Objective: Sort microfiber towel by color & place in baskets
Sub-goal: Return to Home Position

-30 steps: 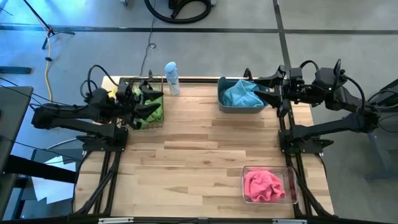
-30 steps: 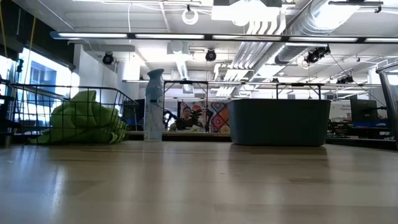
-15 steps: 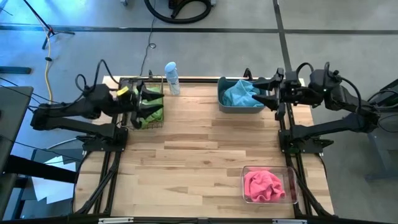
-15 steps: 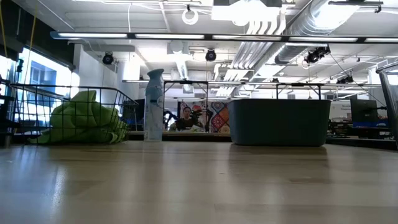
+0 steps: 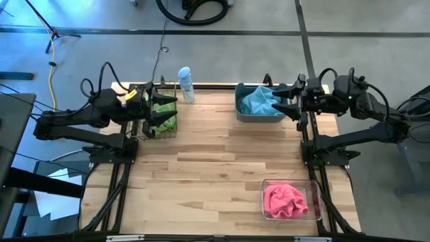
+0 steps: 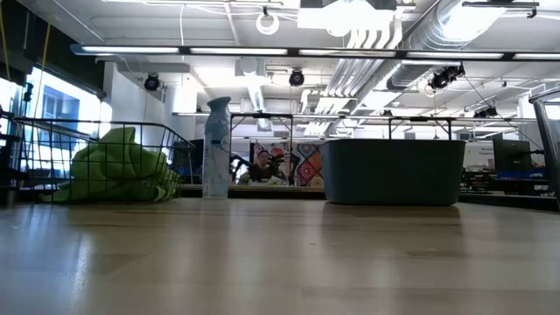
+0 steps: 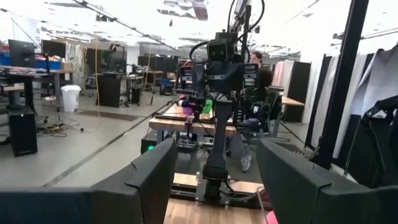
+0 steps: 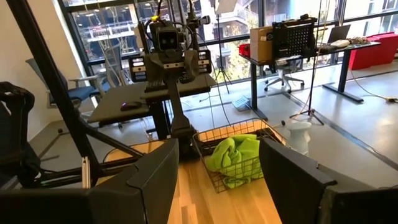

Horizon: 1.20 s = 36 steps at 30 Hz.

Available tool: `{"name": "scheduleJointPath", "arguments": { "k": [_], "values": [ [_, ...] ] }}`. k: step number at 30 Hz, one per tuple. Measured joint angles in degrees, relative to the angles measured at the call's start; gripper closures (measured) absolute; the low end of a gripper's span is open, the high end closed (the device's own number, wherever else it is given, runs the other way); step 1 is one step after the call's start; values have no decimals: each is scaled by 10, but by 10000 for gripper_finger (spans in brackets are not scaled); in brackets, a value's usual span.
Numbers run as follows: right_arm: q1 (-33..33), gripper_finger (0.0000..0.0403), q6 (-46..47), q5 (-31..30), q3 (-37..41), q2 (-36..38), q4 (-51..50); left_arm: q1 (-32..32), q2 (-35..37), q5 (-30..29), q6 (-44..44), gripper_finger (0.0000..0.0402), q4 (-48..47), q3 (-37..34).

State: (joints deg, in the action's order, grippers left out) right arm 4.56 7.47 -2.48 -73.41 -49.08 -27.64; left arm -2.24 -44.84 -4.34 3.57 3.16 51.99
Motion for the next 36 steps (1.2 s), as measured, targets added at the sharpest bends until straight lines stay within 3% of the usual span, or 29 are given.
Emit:
{"name": "scheduleJointPath", "arguments": {
  "k": [7,11,14,16,18,20,23,26,36],
  "values": [
    [0,183,0,0,0,0,0,1,2,3,-8,194,-14,0],
    [-9,201,-9,0,0,0,-13,6,2,15,-6,238,-47,0],
    [-20,252,-11,1,0,3,-34,16,2,18,17,306,-66,0],
    [-29,304,-11,2,0,7,-50,22,2,21,21,363,-85,0],
    [-37,364,-11,2,0,13,-68,28,5,24,24,390,-104,-2],
    [-43,391,-8,2,0,19,-75,31,8,19,26,388,-95,-12],
    [-50,381,1,1,7,33,-73,32,23,15,27,398,-76,-48],
    [-52,397,14,-4,29,49,-66,32,46,13,43,399,-31,-98],
    [-49,401,44,-5,197,119,70,19,150,3,69,401,53,-254]
  ]
}}
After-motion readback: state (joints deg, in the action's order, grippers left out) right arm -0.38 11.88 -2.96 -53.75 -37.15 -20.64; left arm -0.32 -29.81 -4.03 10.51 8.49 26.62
